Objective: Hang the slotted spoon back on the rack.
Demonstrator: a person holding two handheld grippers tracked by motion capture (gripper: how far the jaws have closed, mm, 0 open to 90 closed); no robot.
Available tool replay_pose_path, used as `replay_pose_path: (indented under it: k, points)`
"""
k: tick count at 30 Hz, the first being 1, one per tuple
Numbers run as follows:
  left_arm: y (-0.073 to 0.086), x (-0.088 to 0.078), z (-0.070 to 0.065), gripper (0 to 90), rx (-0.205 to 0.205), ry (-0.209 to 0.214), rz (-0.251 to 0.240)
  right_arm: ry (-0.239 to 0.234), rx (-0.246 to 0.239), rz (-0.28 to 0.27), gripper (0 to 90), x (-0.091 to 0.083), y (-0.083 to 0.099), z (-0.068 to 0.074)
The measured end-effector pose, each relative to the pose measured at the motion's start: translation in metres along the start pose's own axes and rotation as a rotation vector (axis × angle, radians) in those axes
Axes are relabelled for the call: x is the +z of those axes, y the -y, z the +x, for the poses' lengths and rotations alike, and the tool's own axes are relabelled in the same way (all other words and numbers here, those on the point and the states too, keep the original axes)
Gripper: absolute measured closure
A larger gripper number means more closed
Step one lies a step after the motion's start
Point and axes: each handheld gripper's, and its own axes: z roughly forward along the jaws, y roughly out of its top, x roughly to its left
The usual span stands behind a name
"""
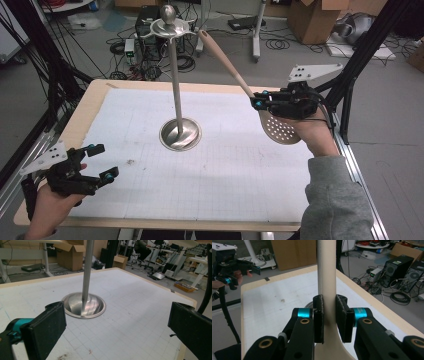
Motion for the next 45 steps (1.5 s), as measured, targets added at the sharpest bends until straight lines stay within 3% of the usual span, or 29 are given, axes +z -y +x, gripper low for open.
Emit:
replay_pose_path:
  k: [30, 45]
  points:
    - [0.001, -0.008, 0.000, 2.1, -0.005, -0.012, -0.009, -0.020, 0.014, 0.000, 78.3, 0.022, -0.002, -0.003]
    - [0.001, -0.013, 0.000, 2.1, -0.002, -0.019, -0.011, -0.032, 0.024, 0.039, 78.5, 0.043, -0.001, -0.002]
